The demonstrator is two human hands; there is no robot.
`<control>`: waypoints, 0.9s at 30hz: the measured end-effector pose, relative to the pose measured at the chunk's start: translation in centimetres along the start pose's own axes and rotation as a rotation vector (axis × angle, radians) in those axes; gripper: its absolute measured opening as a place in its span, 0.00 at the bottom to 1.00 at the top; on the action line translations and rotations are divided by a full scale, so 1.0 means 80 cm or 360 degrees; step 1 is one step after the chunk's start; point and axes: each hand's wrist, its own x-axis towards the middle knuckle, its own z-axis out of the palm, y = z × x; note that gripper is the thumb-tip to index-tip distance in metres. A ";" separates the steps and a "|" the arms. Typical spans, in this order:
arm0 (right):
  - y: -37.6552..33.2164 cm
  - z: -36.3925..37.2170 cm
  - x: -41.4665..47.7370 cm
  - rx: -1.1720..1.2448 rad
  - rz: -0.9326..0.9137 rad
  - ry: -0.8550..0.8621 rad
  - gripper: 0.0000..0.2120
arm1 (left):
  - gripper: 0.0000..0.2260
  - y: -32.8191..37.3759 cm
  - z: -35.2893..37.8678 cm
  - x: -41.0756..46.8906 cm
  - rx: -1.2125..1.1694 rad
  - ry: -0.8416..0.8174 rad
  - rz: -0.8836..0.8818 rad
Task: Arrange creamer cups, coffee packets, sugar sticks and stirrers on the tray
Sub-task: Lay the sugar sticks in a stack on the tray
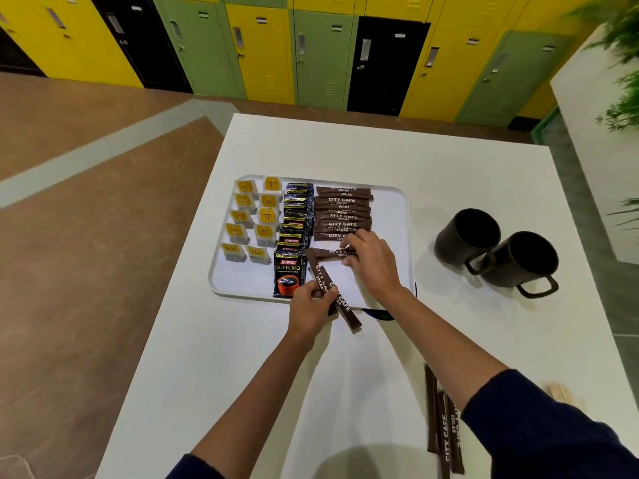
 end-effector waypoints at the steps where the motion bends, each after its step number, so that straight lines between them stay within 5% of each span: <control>1: 0.001 0.001 -0.001 0.0012 0.0003 0.0005 0.10 | 0.04 0.000 -0.001 0.000 0.0008 0.0008 -0.0001; 15: 0.000 0.003 0.006 0.0124 0.0123 0.0056 0.04 | 0.04 0.001 0.000 0.006 -0.0018 0.0015 -0.0026; 27: 0.006 0.000 0.010 0.0095 0.0206 0.0079 0.08 | 0.03 0.004 0.005 0.010 -0.0055 0.0037 -0.0056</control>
